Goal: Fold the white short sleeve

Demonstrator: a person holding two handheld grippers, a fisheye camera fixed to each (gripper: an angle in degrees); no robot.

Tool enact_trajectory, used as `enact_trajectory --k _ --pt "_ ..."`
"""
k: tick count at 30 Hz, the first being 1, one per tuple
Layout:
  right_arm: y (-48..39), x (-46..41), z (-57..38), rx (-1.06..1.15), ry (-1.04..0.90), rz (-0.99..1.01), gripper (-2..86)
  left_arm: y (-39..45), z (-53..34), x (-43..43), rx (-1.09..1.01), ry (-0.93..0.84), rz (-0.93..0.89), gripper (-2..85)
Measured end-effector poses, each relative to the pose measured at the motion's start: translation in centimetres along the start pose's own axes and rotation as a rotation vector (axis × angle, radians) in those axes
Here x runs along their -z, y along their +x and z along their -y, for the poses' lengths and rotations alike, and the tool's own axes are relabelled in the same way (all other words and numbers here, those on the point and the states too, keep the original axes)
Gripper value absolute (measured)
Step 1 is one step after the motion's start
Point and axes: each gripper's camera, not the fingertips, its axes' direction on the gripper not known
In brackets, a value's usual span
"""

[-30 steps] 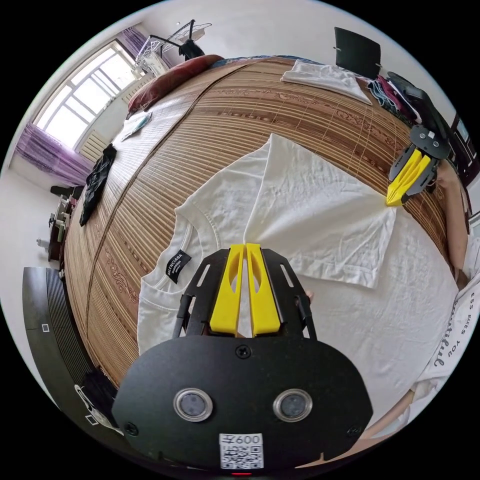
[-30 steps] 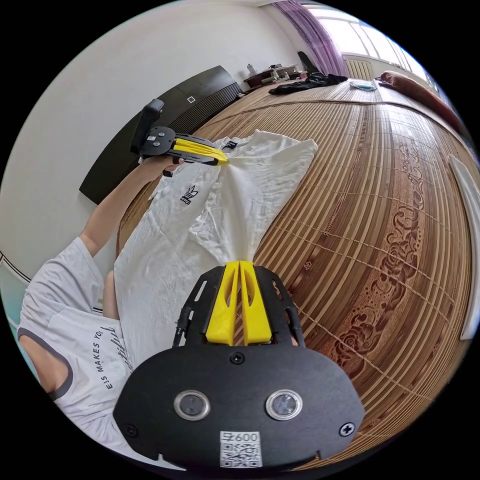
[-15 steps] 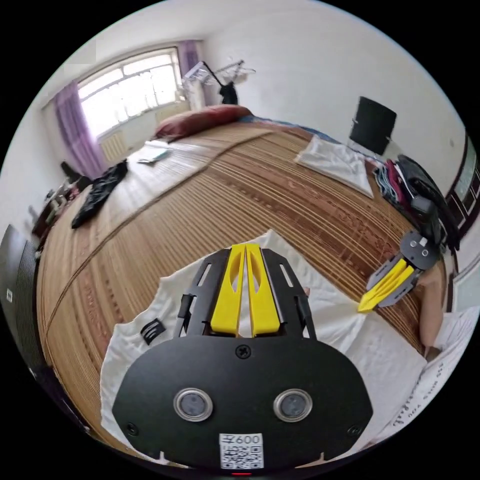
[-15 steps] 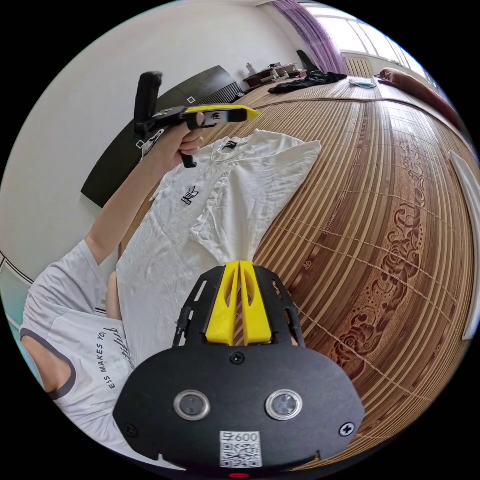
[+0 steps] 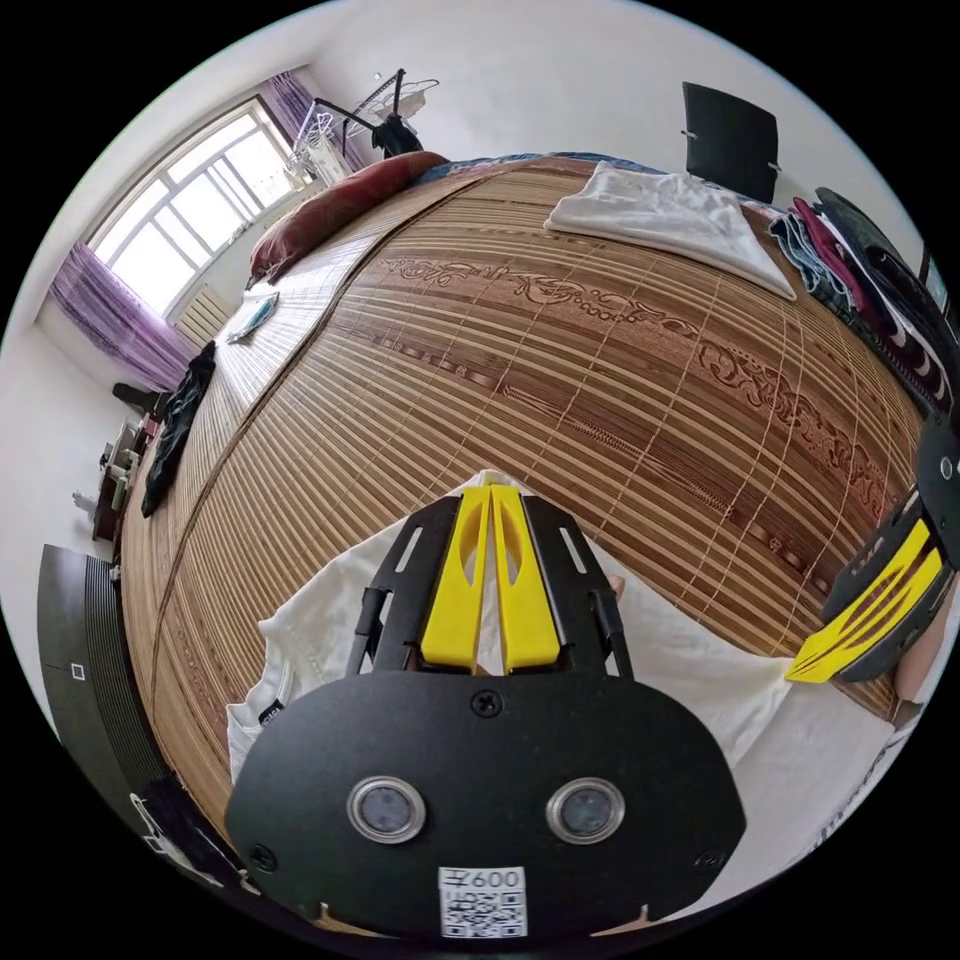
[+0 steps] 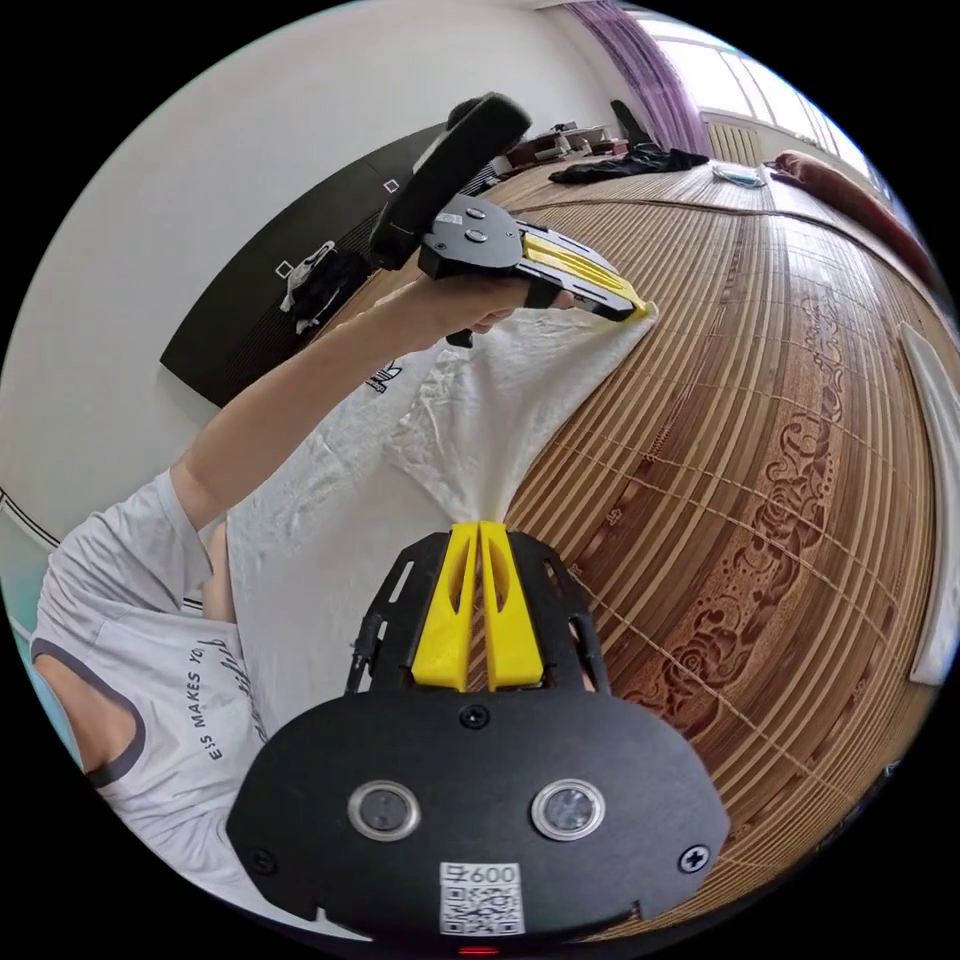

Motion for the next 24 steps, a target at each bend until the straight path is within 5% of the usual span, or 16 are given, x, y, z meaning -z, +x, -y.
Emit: enact_trajectory --k 3,7,24 --pt "-0.5 0.6 0.3 -0.095 0.223 -0.045 -0.9 0.4 -0.2 0.0 0.008 0.031 0.013 0.8" --pt "-2.0 -4.3 1.5 -0.092 0.029 -0.311 -0.9 2.2 0.3 -0.1 -0.022 0.045 0.092 0.6" --pt "0.0 -3.0 0.5 -0.130 0.145 -0.210 -0.9 1.6 8.3 0.9 -0.053 -0.014 0.034 0.9"
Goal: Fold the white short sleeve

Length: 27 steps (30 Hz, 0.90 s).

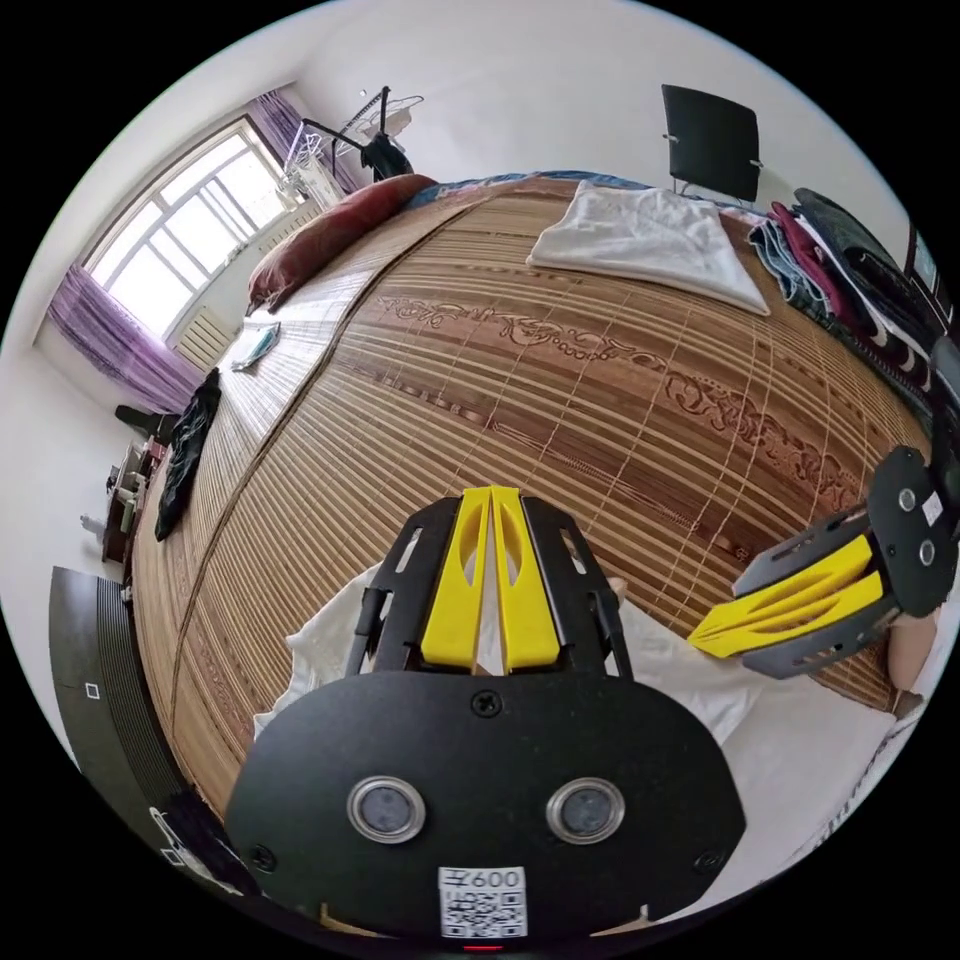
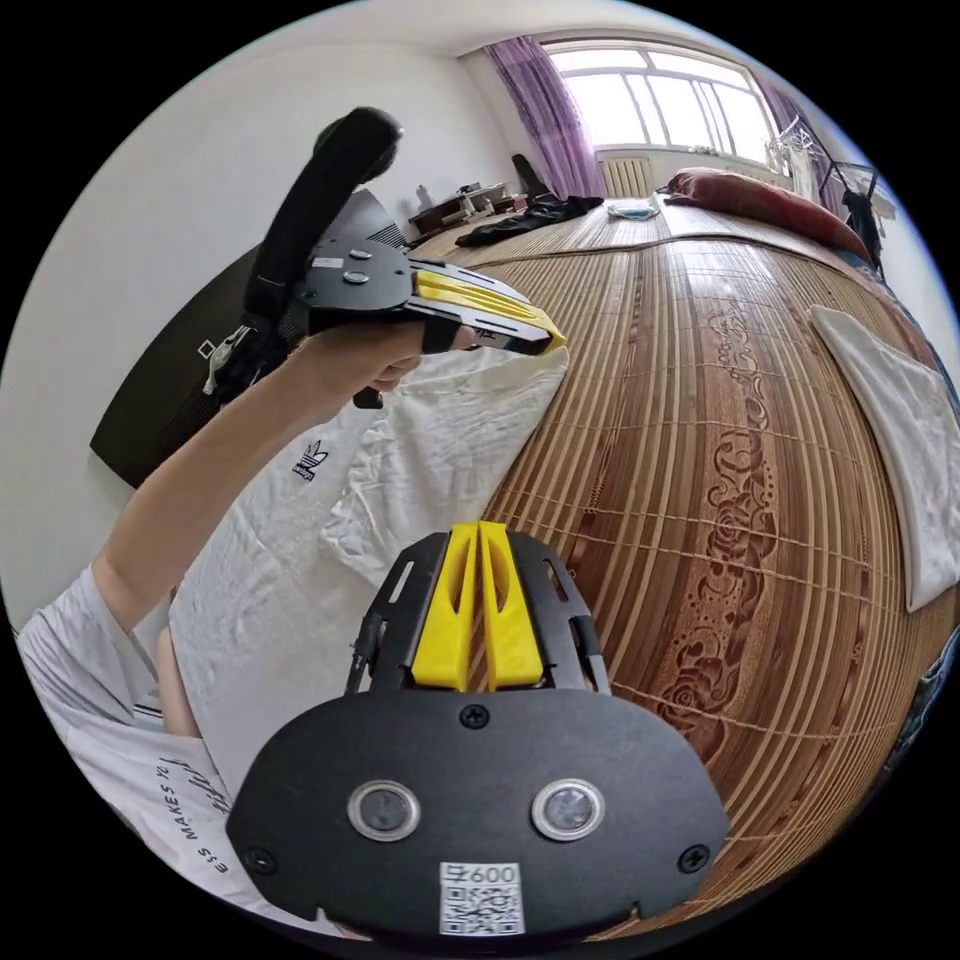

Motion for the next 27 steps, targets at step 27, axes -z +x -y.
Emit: enact_trajectory --k 27 --pt "10.0 2.3 2.5 -0.212 -0.244 0.296 -0.8 5.8 3.6 -10.0 0.035 0.086 0.153 0.8"
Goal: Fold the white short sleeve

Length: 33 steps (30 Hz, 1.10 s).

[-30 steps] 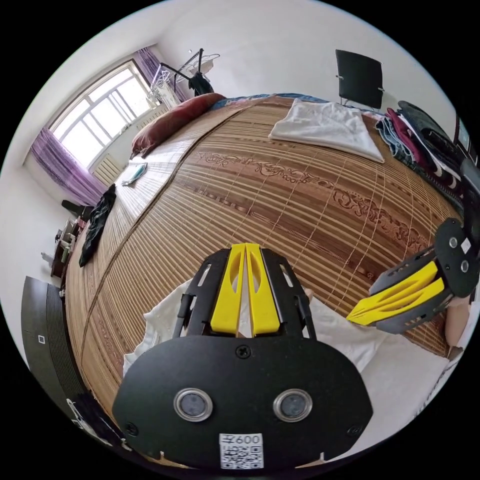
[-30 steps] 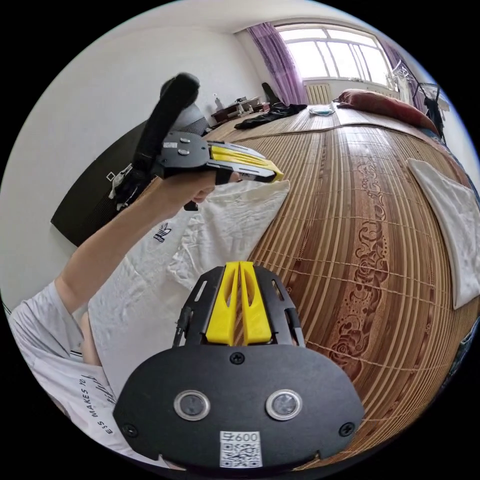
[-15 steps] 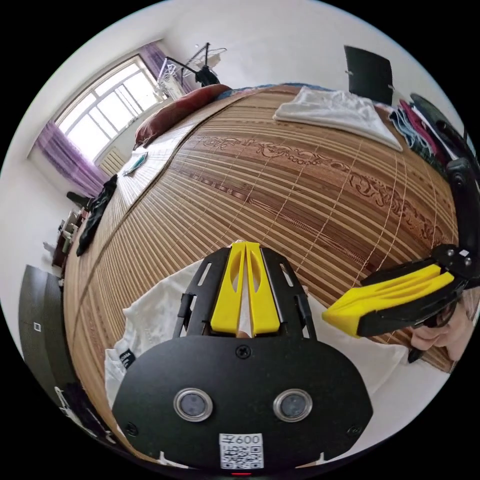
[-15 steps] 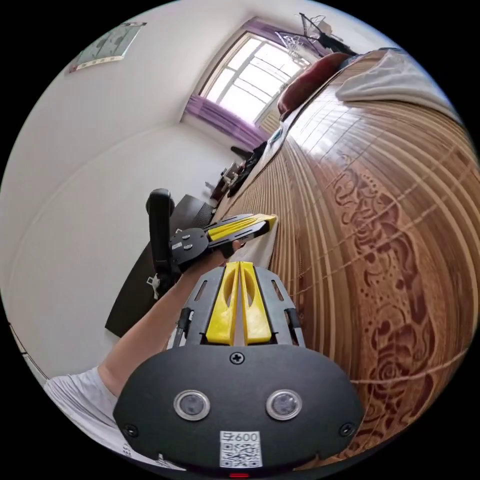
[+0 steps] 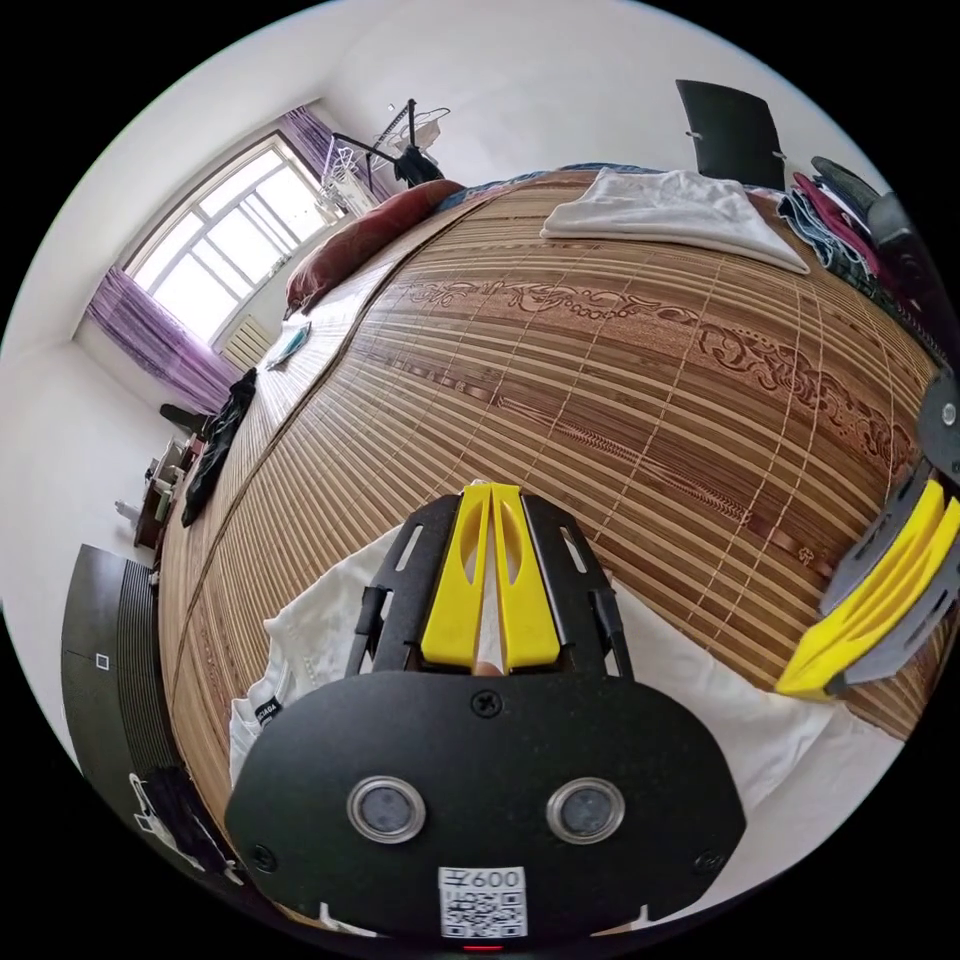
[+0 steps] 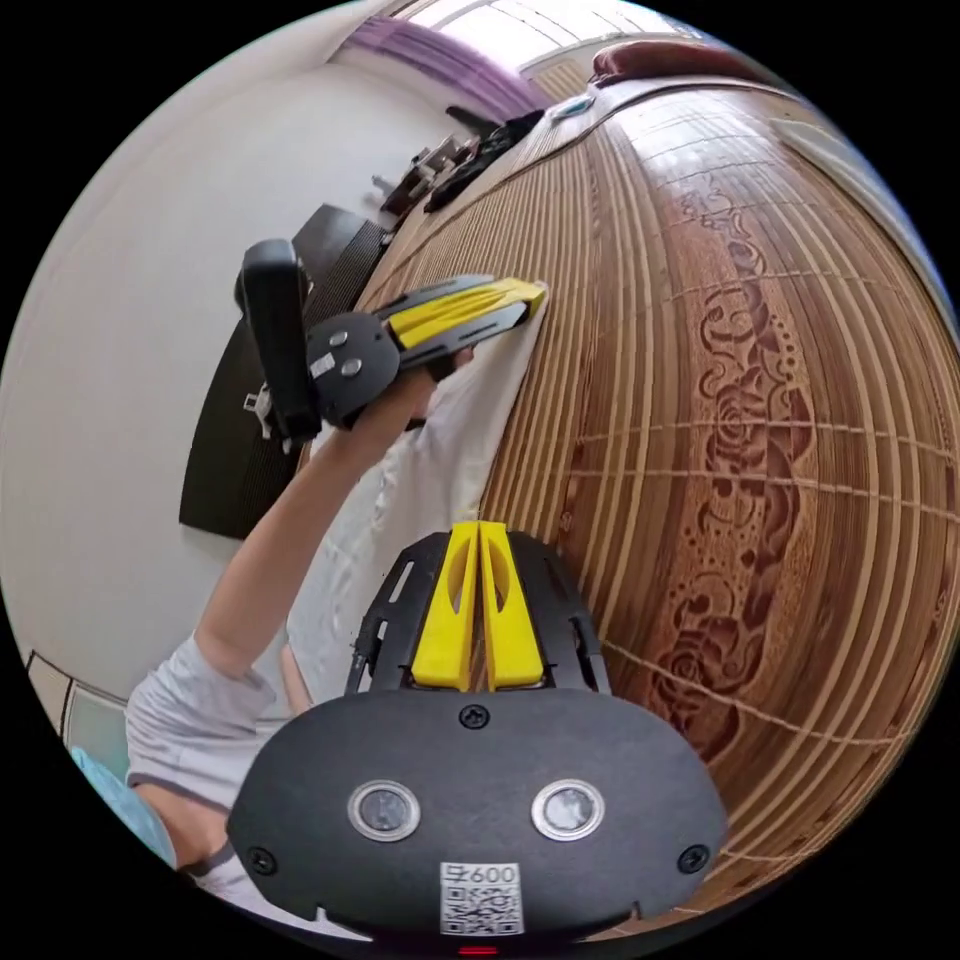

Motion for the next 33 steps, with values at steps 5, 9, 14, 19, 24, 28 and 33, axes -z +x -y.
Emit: enact_trajectory --k 5,9,14,19,24,28,33 --pt "-1.2 2.4 0.3 0.090 0.313 0.180 -0.9 2.0 0.8 -1.9 -0.024 0.002 0.052 0.8" --pt "-1.1 -0.7 1.8 0.021 0.289 0.046 -0.9 2.4 1.3 -3.6 -0.009 0.008 0.026 0.8" --pt "-2.7 -1.2 2.7 0.068 0.131 -0.057 -0.9 3.8 1.6 -5.7 -0.015 0.010 0.042 0.8" --pt "-2.7 0.6 2.3 0.058 -0.013 -0.113 -0.9 5.7 1.7 -8.0 -0.038 0.012 0.084 0.8" --pt "-3.9 1.6 2.6 0.132 0.135 0.083 -0.8 6.9 1.4 -10.4 -0.038 0.013 0.085 0.7" --pt "-4.7 -3.0 3.4 0.181 -0.060 0.024 -0.8 7.6 0.7 -12.6 -0.030 0.016 0.069 0.8" --pt "-6.3 -2.1 2.1 0.229 -0.168 0.002 -0.8 8.8 -0.5 -15.4 -0.027 0.018 0.064 0.7"
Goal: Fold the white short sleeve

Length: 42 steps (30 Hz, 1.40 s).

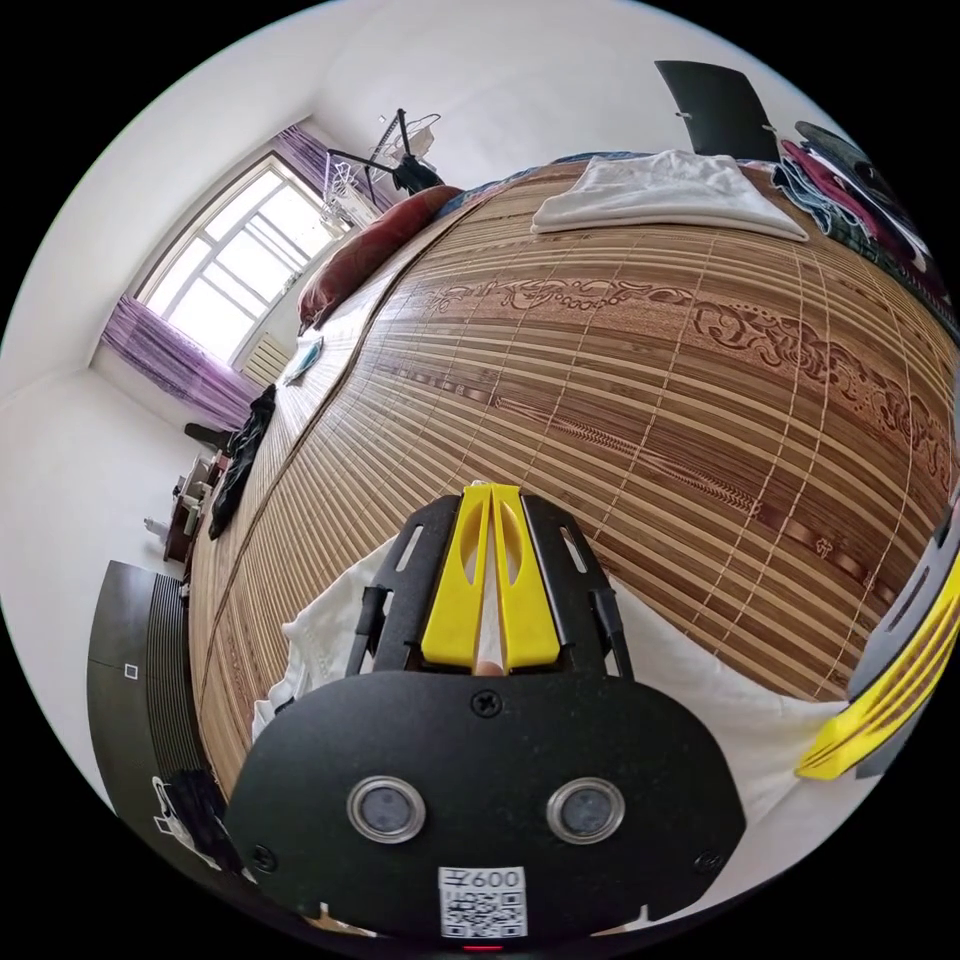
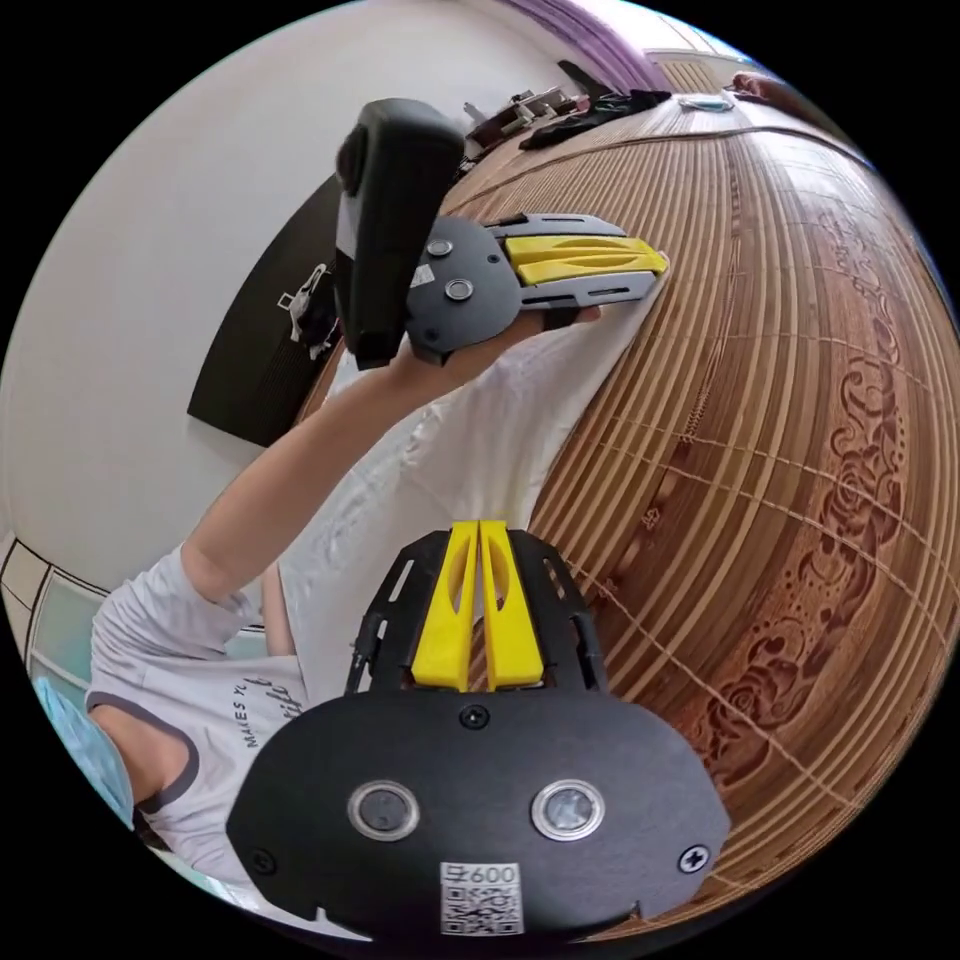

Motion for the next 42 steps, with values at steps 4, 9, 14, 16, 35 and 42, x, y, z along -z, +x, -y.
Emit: enact_trajectory --k 4,9,14,16,35,42 --pt "-1.2 0.4 -0.2 0.004 0.063 -0.040 -0.8 1.1 -1.6 -2.3 0.008 0.004 -0.013 0.7" --pt "-1.9 -1.7 0.0 0.007 0.015 0.001 -0.8 3.0 -4.0 -5.0 0.005 0.008 0.003 0.7" --pt "-3.1 -3.8 -0.2 -0.004 -0.006 0.000 -0.8 4.5 -7.6 -7.6 0.015 0.016 -0.003 0.8" --pt "-4.6 -4.0 -0.7 0.017 -0.014 -0.039 -0.8 4.3 -9.1 -7.8 0.034 0.038 -0.025 0.8" --pt "-37.9 -18.8 3.1 0.621 0.597 -0.140 -0.6 7.6 -84.2 22.6 0.730 0.734 0.552 0.5" --pt "-52.0 -37.1 24.7 0.482 0.357 0.099 6.3 -0.5 -99.9 13.2 1.339 0.395 0.125 0.2"
